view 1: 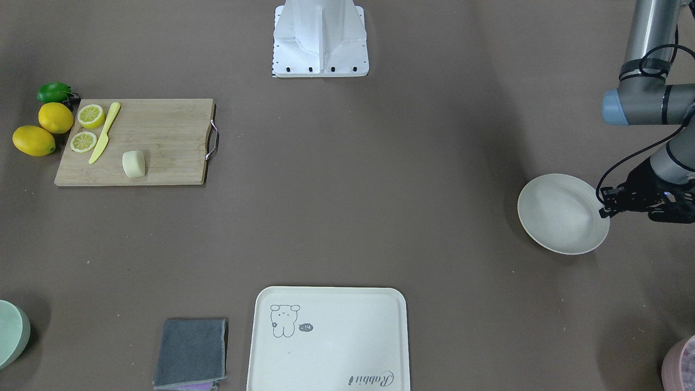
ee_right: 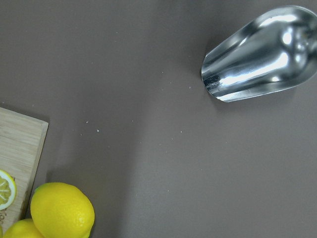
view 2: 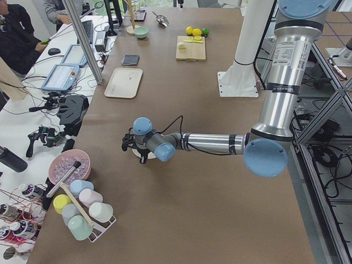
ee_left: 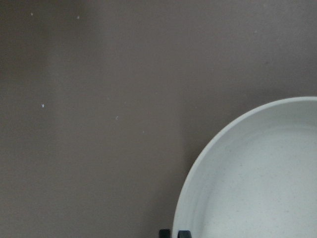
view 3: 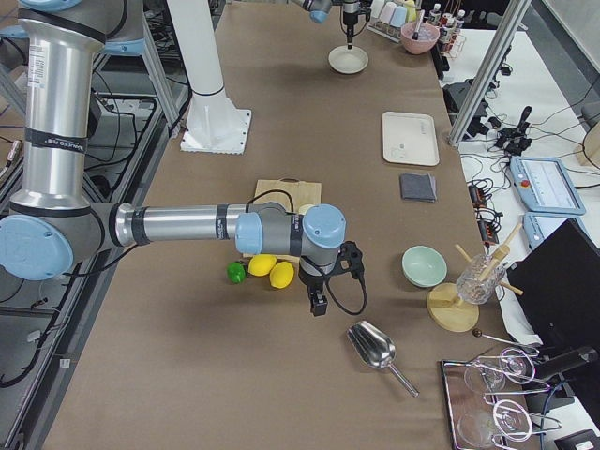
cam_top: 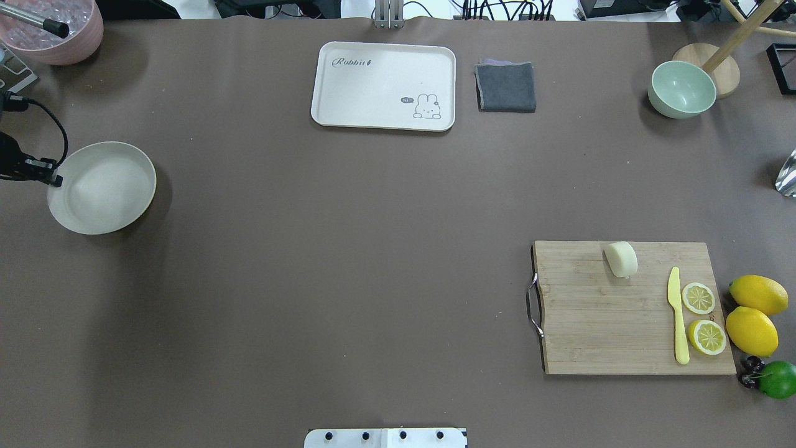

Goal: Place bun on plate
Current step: 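Grip the round white plate rim with the left gripper and drag it inward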

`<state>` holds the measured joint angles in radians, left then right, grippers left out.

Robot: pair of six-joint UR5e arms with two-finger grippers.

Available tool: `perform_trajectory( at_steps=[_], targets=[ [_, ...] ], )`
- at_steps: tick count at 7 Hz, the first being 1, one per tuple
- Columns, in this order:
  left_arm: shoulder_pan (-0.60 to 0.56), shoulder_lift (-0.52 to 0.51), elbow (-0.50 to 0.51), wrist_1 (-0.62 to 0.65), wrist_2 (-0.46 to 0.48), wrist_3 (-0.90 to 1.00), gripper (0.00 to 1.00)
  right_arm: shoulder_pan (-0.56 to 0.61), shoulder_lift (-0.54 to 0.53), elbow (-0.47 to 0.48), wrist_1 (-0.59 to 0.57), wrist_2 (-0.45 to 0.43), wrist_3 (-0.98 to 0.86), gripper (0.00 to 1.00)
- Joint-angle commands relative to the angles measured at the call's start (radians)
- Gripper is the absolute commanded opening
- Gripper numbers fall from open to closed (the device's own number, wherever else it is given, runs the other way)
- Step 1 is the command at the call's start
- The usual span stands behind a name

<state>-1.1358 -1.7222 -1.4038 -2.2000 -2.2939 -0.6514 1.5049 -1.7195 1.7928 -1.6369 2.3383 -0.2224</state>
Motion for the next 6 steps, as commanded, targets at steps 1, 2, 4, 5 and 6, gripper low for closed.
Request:
perform_trajectory(
  at_steps=[1,2,4,5,6],
  targets=[
    [0.020,-0.017,-0.215,0.035,-0.099,-0.203,0.00,0.000,0.008,0.029,0.002,0.031,0.100,1.00],
    [0.083,-0.037,-0.304,0.039,-0.076,-0.382,0.00,-0.005,0.008,0.058,0.002,0.038,0.138,1.00],
    [0.204,-0.047,-0.432,0.046,0.119,-0.552,0.00,-0.087,0.044,0.105,0.002,0.038,0.229,1.00],
    [0.247,-0.053,-0.460,0.098,0.148,-0.600,0.00,-0.156,0.052,0.166,0.002,0.035,0.353,1.00],
    [0.369,-0.132,-0.454,0.179,0.224,-0.617,0.00,-0.231,0.093,0.175,0.002,0.026,0.441,1.00]
  ],
)
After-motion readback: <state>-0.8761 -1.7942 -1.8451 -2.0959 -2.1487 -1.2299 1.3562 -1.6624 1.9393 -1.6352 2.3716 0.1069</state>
